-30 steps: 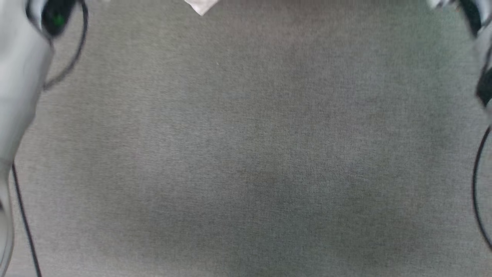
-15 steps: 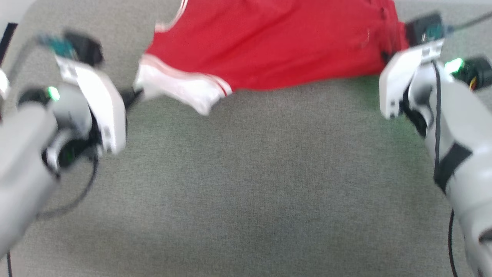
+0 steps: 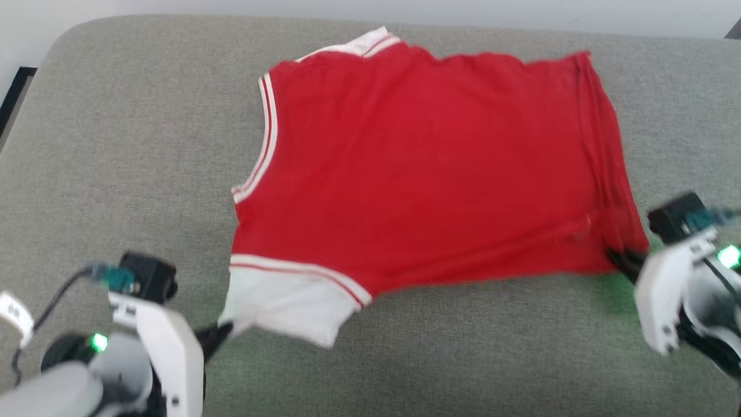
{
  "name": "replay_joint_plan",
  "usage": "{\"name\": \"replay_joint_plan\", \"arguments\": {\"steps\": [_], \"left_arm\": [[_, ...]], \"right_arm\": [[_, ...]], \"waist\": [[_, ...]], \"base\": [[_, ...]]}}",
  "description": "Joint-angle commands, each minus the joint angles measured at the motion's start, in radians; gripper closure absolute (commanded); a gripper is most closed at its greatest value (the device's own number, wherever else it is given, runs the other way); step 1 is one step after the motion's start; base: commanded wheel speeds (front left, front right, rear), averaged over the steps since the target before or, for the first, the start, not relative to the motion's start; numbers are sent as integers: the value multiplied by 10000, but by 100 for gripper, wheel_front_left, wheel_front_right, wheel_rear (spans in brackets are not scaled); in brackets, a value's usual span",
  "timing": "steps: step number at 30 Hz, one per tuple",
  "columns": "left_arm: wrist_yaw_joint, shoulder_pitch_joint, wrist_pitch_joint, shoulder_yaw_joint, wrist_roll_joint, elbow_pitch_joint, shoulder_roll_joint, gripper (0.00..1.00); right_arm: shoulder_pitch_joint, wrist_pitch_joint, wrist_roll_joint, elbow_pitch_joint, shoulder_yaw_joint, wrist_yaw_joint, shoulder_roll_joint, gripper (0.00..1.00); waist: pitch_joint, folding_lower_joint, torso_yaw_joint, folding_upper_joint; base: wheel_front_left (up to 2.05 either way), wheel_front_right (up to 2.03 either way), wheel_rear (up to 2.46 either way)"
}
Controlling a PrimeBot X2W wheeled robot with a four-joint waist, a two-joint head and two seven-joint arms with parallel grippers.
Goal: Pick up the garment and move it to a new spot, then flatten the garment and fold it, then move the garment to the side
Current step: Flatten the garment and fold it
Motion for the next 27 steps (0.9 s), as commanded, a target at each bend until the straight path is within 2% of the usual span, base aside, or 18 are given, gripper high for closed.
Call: {"name": "replay_joint_plan", "arguments": {"steps": [1,6,12,15,17,18,20,23,27], "left_arm": [[167,385,-182,-3,-105,-206,147,100],[519,1167,-262,-252,-381,-729,506,100],[717,1512,38,-471,-555,-1068,849,100],[752,1294,-28,-263,-524,-1296,1108,100],[797,1056,-8,-73,-323,-1456,1435,100],[863,559,-90,284,-7,-1696,1830,100],[857,74,-72,546,396,-1774,2055,100],[518,-753,118,818,1032,-1728,2123,100],[-252,-2048,534,1001,1809,-1004,1566,100]], "right_arm": [[524,229,197,-582,-189,-24,-258,100],[2157,993,359,-2141,-892,-25,-737,100],[3407,1830,666,-3462,-1435,-24,-641,100],[3816,2041,749,-3973,-1910,-24,-467,100],[3920,2104,753,-4265,-2362,-25,-262,100],[3947,2210,545,-4653,-2983,-25,61,100],[3764,2307,335,-4815,-3327,-25,301,100],[3404,2492,8,-4869,-3707,-25,653,100],[2573,2655,-479,-4588,-3980,-25,1129,100]], "waist": [[-5,0,-23,-1],[-59,0,-52,-1],[-152,0,-102,-1],[-154,0,-128,-1],[-126,0,-158,-1],[-47,0,-213,-1],[33,0,-281,-1],[190,0,-370,-1],[495,0,-483,-1]], "base": [[0,0,0],[0,0,0],[0,0,0],[0,0,0],[0,0,0],[0,0,0],[0,0,0],[0,0,0],[0,0,0]]}}
